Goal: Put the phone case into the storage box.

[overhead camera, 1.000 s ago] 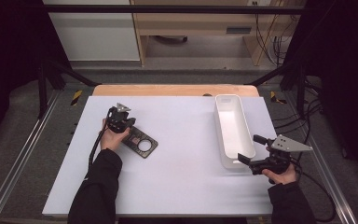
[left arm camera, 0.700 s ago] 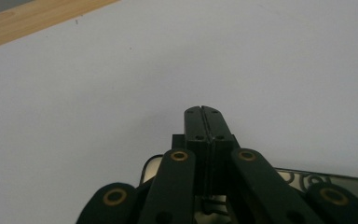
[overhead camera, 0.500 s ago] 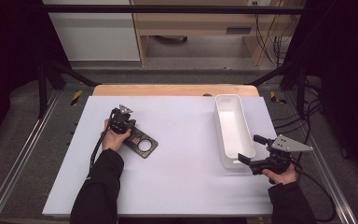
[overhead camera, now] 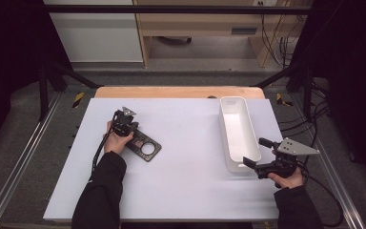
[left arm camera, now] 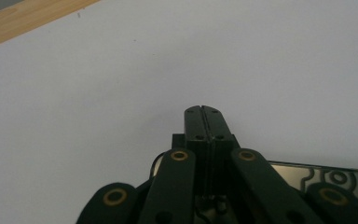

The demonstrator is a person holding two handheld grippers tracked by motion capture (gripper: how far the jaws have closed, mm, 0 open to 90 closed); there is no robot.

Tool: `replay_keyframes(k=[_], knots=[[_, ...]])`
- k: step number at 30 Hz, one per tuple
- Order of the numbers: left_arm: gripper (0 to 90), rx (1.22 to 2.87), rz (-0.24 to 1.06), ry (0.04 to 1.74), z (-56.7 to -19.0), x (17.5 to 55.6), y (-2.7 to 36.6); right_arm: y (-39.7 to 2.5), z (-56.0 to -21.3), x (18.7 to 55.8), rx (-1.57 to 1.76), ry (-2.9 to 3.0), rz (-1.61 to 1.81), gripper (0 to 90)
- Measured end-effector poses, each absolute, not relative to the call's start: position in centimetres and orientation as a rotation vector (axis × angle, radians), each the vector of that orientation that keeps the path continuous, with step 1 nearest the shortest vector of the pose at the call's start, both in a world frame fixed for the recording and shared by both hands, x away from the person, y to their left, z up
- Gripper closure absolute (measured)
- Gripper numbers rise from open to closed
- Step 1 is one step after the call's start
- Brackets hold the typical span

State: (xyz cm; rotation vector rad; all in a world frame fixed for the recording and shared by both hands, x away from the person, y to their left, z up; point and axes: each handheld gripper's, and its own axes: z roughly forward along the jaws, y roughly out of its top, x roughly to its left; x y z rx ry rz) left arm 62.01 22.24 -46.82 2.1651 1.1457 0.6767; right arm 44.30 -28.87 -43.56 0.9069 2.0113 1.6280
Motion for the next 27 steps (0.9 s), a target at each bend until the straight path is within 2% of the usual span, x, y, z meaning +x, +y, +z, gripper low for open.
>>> replay_keyframes(k=[27], knots=[[89.3,2.188,0.621,1.184,-46.4,60.4,23.4,-28.8,-43.6,44.3,0.904,2.015,1.629,0.3]])
